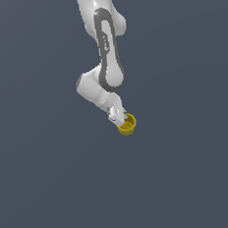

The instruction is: Pick up the object and move it to a goal position.

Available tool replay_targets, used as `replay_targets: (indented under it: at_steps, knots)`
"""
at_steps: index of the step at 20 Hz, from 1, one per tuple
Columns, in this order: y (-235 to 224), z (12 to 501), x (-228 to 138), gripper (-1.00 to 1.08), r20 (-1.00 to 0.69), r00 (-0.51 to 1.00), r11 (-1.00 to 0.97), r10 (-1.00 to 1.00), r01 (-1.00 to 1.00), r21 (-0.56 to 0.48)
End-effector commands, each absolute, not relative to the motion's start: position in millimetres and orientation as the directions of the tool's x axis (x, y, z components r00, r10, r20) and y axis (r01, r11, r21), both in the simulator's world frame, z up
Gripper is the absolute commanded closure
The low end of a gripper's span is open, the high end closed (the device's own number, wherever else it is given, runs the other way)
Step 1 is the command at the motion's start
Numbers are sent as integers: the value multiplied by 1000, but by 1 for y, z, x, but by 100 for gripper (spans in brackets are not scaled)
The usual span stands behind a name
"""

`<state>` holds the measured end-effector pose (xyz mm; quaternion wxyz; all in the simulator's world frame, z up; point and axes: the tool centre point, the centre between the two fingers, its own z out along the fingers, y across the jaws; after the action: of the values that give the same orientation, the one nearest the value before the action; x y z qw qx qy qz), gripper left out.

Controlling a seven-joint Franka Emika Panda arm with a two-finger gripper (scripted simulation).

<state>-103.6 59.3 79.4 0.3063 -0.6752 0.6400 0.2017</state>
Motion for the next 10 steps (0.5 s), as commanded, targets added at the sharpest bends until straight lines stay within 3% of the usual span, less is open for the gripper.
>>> replay_targets:
  at_steps: [1,10]
  knots:
    - [61,85,-91,108,-664,102,6,-741,-987,-158]
    - [64,106,-30,108,-663,101,5,-742,-988,-157]
